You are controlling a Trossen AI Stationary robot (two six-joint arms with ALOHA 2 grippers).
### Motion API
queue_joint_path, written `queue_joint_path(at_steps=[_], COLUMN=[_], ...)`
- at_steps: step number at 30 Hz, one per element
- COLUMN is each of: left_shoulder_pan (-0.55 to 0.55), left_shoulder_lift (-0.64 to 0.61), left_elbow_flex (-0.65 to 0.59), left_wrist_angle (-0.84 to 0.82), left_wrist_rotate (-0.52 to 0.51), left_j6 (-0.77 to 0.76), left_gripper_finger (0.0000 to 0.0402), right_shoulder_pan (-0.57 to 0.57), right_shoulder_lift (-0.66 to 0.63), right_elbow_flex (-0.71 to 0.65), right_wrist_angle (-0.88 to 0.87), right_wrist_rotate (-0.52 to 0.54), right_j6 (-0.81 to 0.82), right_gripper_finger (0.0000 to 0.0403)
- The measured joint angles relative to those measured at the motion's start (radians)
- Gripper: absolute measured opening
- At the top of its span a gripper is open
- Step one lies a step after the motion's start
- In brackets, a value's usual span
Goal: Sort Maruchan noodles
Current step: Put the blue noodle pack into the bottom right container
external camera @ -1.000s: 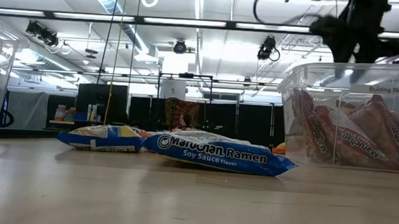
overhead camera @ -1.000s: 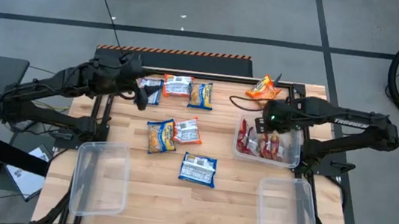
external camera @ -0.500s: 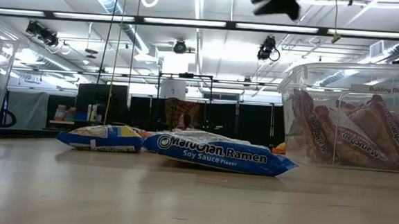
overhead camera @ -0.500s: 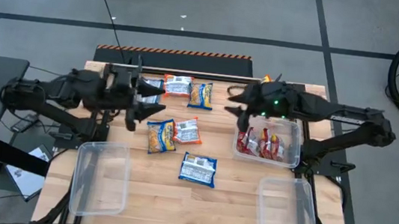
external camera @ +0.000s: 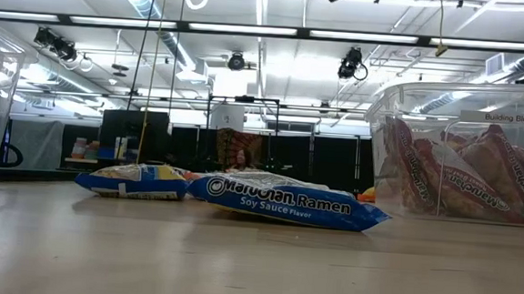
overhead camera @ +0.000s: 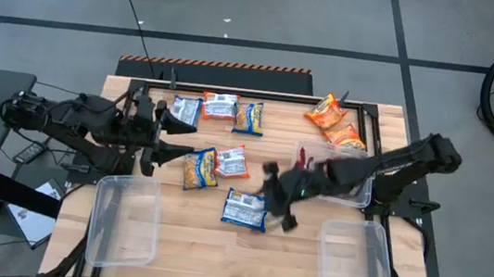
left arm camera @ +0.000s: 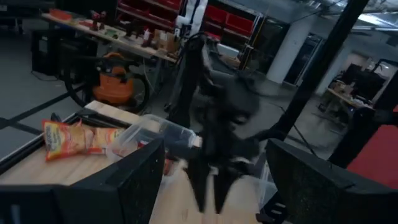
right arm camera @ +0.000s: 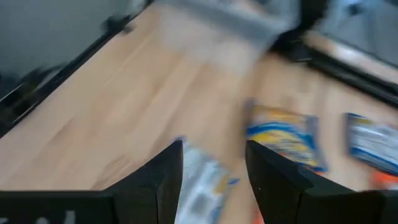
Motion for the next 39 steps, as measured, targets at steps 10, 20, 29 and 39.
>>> queue_joint_path(at_steps=[10,20,29,39], left_shoulder_pan=[-0.096,-0.234,-0.292,-0.251], left_shoulder_lift=[0.014,0.155,0.306,0.415], left_elbow_flex=[0.001,0.0,0.0,0.0], left_wrist_angle=[-0.27,-0.623,-0.627,-0.611], left_wrist_rotate=[0.023,-0.157,-0.201,-0.203], left_j6=[-0.065,-0.269,-0.316,-0.241], left_gripper_finger=[0.0286,0.0286,0.0286,0.0286], right_shoulder_pan=[0.116,0.119,0.056,0.026], right_shoulder_lift=[0.2,0.358,0.45,0.465], right_elbow_flex=[0.0,0.0,0.001,0.001], right_wrist_angle=[-0.006,-0.253,-0.233,-0.078], right_wrist_rotate=[0.138,0.241,0.223,0.14], right_j6=[0.051,0.251,0.353,0.313], right_gripper_finger=[0.0179,0.0178,0.0177,0.0077])
